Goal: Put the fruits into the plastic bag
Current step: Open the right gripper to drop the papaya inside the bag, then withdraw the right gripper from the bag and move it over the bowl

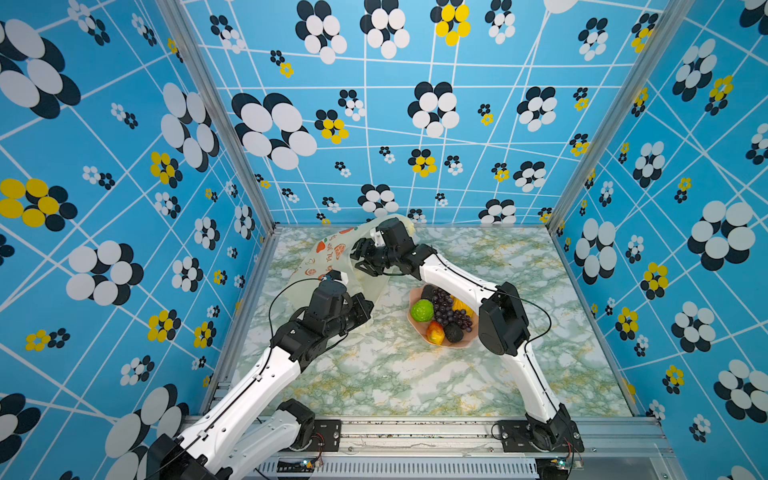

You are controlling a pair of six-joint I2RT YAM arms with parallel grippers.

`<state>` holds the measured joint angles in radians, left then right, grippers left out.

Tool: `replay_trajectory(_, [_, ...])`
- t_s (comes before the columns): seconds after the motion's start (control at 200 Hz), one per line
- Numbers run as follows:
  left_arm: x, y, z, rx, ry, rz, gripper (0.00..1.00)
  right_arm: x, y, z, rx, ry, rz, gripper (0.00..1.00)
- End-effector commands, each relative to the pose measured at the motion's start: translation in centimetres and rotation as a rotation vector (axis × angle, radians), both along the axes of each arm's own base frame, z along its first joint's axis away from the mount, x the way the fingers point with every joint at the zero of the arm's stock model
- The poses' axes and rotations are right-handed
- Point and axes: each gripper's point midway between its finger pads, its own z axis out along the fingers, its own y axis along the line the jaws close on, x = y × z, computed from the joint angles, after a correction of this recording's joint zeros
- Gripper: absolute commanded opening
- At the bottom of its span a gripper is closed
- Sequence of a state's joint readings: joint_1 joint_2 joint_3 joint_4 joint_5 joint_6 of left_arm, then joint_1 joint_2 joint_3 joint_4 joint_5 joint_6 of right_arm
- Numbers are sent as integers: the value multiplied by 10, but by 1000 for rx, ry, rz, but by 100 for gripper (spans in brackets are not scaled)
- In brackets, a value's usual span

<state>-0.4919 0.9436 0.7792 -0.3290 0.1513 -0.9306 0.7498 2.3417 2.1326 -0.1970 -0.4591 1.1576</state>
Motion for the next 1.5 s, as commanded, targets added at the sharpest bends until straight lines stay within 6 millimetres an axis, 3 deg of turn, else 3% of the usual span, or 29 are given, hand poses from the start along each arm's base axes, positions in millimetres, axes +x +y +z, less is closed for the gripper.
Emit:
replay_trajectory(0.0, [-3,7,-2,-19,20,17,0,-13,-3,0,-49,-37,84,71])
replay_trajectory(0.14, [-1,14,-2,-29,33,44,0,-22,-13,12,-110,-107,143,80])
replay_trajectory(0.17, [0,15,-2,-30,36,49,0,-25,-16,14,-132,-125,160,87])
replay_trajectory(0.185, [0,16,-2,-31,36,52,0,-27,-18,15,-144,-131,165,97])
replay_trajectory(0.205, [0,16,-2,-32,36,55,0,-29,-21,17,-162,-143,177,99])
replay_trajectory(0.465, [3,25,-6,-39,58,85,0,-54,-59,44,-367,-338,323,99])
replay_trajectory(0.53, [3,28,-7,-37,63,92,0,-58,-66,39,-408,-363,356,99])
replay_trajectory(0.555, [3,28,-8,-36,66,93,0,-63,-72,54,-406,-396,357,99])
replay_trajectory(0.98, [3,31,-9,-37,75,100,0,-81,-123,83,-623,-666,443,100])
replay_trajectory(1.2, [3,33,-8,-36,69,107,0,-73,-166,126,-711,-863,224,99])
replay_trajectory(1.315, [2,36,-9,-37,67,119,0,-68,-208,148,-746,-881,-41,99])
replay_trajectory(1.37, [2,37,-10,-39,66,125,0,-73,-220,159,-729,-916,-90,99])
replay_trajectory(1.4, [2,37,-10,-42,67,127,0,-77,-225,152,-739,-918,-83,99])
replay_trajectory(1.495, [2,38,-12,-47,66,132,0,-85,-242,156,-746,-903,-86,99])
